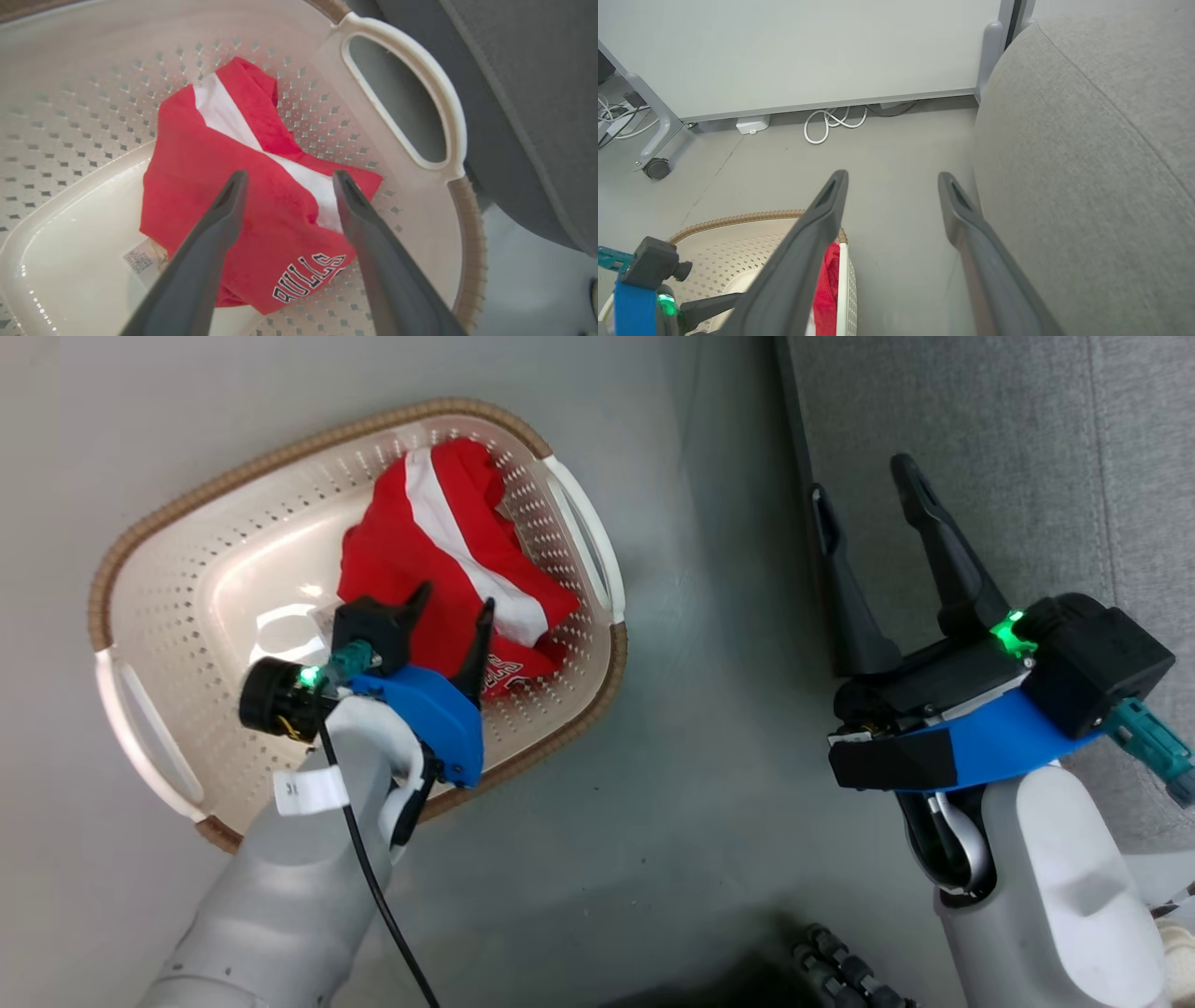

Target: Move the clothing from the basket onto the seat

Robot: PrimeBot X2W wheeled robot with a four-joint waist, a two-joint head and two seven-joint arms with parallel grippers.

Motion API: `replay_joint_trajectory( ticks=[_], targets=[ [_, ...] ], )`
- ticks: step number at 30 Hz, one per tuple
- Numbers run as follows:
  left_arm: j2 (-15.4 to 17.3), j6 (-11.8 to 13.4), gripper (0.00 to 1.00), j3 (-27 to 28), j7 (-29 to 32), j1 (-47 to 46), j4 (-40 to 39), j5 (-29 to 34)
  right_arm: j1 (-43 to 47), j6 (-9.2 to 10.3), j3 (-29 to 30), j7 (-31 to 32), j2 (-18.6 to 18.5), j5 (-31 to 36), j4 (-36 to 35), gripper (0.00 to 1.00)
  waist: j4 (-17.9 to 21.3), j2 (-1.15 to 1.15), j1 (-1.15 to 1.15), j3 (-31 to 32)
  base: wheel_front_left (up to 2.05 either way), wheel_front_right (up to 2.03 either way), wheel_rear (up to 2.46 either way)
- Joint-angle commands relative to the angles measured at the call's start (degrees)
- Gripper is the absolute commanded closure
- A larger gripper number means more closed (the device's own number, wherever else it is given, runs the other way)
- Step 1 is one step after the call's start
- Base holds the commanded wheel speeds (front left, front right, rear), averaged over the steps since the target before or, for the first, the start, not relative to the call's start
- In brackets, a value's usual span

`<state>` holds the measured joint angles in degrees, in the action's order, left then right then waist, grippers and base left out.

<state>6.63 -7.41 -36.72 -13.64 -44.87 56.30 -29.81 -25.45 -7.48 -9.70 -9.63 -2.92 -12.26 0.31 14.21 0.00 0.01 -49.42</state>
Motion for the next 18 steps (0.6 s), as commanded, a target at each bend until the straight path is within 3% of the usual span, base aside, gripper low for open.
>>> replay_joint_trajectory(
  ticks=[1, 7, 18],
  targets=[
    [0.09, -0.09, 0.00, -0.15, 0.06, -1.37, 0.54, -0.04, -0.77, -0.03, -0.18, -0.30, 0.04, 0.02, -0.34, 0.00, 0.58, 0.00, -0.01, -1.14, 0.00, 0.00, 0.00],
    [-1.27, -0.09, 0.00, 0.43, 1.52, -4.19, 7.30, -2.34, -1.64, -0.03, -1.78, -1.05, 0.05, -0.76, -0.24, 0.00, 1.36, 0.00, -0.01, -3.28, 0.00, 0.00, 0.00],
    [-2.68, 0.00, 0.00, 1.76, 1.37, -7.52, 11.40, -6.88, -1.12, -0.03, -3.36, -2.53, 0.05, -2.95, 0.41, 0.00, 3.12, 0.00, -0.01, -5.70, 0.00, 0.00, 0.00]
  ],
)
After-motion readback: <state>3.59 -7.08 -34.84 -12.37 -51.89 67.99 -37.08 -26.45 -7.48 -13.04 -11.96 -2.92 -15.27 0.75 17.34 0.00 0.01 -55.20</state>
